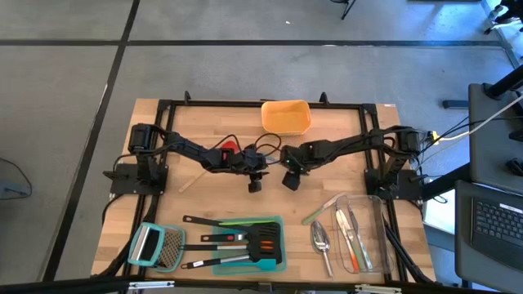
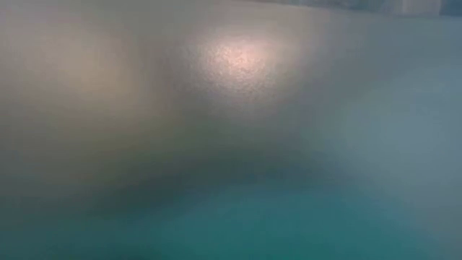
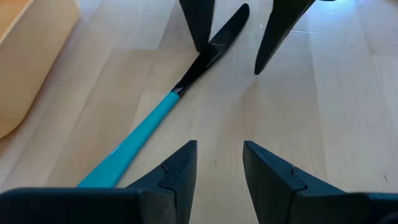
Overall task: Pick & Place Kitchen Items
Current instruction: Put the blue table knife into the transparent bin
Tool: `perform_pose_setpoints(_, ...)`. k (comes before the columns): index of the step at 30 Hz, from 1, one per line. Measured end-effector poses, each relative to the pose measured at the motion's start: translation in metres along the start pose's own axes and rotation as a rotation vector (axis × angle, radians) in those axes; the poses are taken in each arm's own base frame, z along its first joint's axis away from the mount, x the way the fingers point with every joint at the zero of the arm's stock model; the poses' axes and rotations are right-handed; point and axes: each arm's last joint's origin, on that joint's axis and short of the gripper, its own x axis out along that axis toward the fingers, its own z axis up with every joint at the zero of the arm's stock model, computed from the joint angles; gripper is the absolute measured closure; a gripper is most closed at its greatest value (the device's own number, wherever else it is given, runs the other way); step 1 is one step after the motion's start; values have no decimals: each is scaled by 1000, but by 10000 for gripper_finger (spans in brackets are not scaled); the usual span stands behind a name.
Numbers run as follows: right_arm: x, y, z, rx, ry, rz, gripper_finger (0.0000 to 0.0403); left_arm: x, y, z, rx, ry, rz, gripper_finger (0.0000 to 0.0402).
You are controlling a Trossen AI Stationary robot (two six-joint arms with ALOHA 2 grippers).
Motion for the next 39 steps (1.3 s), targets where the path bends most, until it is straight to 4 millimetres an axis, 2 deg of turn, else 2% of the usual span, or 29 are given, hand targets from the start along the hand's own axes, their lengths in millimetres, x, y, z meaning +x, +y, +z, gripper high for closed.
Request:
perform_pose_setpoints(6, 0, 6, -4, 67, 5, -14, 141, -1, -7, 0, 13, -2, -16, 276)
perform_pose_setpoints(18, 6, 4, -10, 104, 15, -35, 227, -1, -9, 1, 15, -17, -20, 276)
perform_pose_setpoints(22, 6, 3, -10, 116, 11, -44, 231, -1, -9, 1, 9, -17, -20, 276)
perform_pose_setpoints(33, 7, 8, -12, 65, -15, -113, 199, -2, -12, 1, 11, -17, -29, 276)
perform_pose_setpoints(36, 8, 7, -12, 78, -15, -115, 216, -2, -13, 2, 13, -22, -32, 276)
perform_pose_setpoints(39, 8, 4, -11, 89, -11, -114, 257, -2, -14, 2, 11, -31, -35, 276)
